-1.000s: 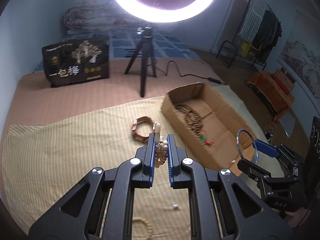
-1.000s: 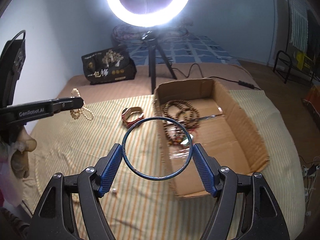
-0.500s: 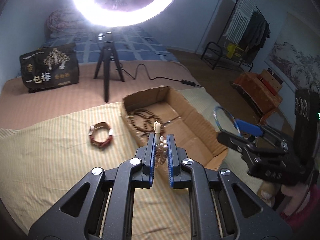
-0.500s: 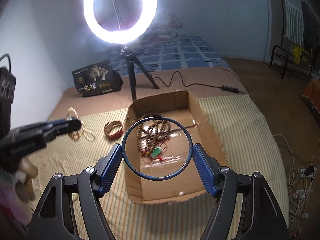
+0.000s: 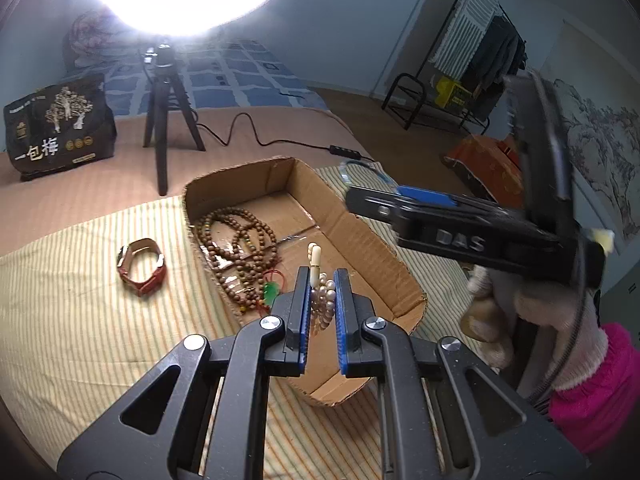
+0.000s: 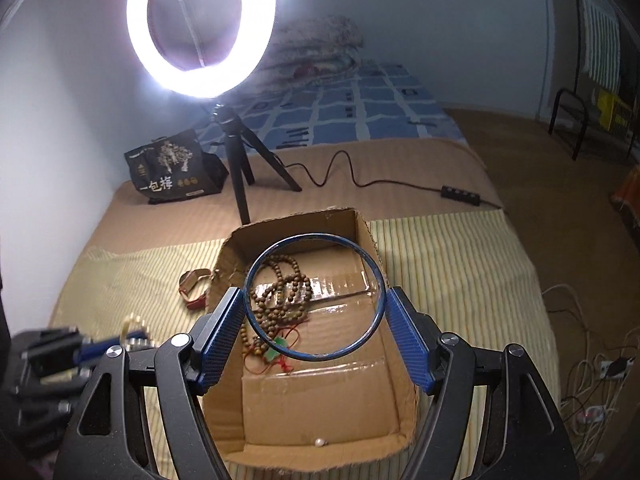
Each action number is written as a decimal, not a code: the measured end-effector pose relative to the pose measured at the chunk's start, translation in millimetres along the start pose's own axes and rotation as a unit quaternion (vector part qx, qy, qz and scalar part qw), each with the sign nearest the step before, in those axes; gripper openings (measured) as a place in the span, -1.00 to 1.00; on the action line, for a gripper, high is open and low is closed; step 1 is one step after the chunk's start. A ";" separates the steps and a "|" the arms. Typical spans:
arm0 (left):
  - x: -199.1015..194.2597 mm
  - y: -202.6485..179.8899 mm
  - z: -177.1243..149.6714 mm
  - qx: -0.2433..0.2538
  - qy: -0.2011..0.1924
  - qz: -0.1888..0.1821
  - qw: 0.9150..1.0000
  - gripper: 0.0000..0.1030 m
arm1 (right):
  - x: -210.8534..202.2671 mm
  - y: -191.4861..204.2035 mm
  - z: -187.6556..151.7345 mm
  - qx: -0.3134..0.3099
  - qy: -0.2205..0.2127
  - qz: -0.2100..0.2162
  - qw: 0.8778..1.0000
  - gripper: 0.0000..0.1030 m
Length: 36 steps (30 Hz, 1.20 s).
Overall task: Organize jewelry
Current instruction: 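Carry the pearl necklace in the left tool and the bangle in the right tool over the box, then open the left tool to drop the necklace while the right tool drops the bangle into the box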
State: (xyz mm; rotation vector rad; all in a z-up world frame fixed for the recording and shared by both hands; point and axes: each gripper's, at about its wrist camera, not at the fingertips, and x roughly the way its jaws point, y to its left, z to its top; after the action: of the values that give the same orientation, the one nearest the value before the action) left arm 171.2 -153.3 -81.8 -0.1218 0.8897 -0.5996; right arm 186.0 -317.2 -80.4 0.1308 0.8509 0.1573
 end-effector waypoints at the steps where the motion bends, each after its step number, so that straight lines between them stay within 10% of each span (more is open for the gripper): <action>1: 3.5 -0.7 0.0 0.000 0.002 -0.001 1.000 -0.83 | 4.0 -1.8 1.0 0.002 0.005 0.001 1.000 0.39; 25: 36.7 -5.5 -12.5 -0.002 0.045 -0.008 0.999 -0.80 | 56.4 -13.4 8.9 0.014 0.052 0.014 0.998 0.40; 28: 38.1 -2.5 -13.6 -0.010 0.046 -0.006 0.999 -0.19 | 58.3 -12.8 8.8 0.016 0.060 0.008 0.998 0.41; 36: 37.4 -0.1 -15.6 -0.010 0.048 0.001 0.999 -0.18 | 53.5 -12.7 9.0 0.018 0.057 0.003 0.998 0.42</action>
State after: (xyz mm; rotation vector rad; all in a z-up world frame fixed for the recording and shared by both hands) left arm 177.2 -171.3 -117.5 -0.1110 0.9887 -0.5994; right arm 228.6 -320.0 -116.2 0.1591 0.9664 0.1565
